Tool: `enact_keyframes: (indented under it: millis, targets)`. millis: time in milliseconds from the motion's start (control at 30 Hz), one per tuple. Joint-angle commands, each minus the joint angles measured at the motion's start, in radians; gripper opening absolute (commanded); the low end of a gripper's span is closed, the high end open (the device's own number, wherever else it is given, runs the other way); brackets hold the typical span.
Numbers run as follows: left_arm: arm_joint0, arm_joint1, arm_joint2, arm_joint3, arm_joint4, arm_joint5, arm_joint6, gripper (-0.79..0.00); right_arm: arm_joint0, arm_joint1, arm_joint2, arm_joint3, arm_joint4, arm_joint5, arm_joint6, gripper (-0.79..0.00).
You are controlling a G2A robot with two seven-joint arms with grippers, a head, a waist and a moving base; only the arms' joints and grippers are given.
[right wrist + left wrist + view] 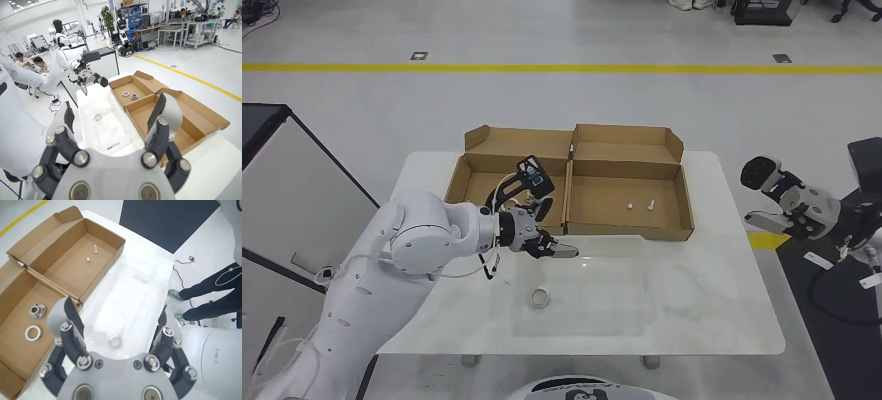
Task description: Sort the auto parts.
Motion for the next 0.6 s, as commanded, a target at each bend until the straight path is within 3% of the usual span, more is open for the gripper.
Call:
enact_keyframes:
  millis: [0,333,567]
  targets:
    - [0.0,0.0,0.0,0.0,0.0,0.0,0.0,0.0,0.0,0.0,0.0,0.0,0.0,0.0,0.0,0.0]
    - [0.0,0.002,0.003,-0.009,0.035,0.008,-0.015,0.0,0.0,0.0,0.0,0.0,0.0,0.0,0.0,0.0]
    - [-0.068,0.006,0.047,-0.085,0.106,0.167,-0.238,0.0,0.0,0.0,0.0,0.0,0.0,0.0,0.0,0.0]
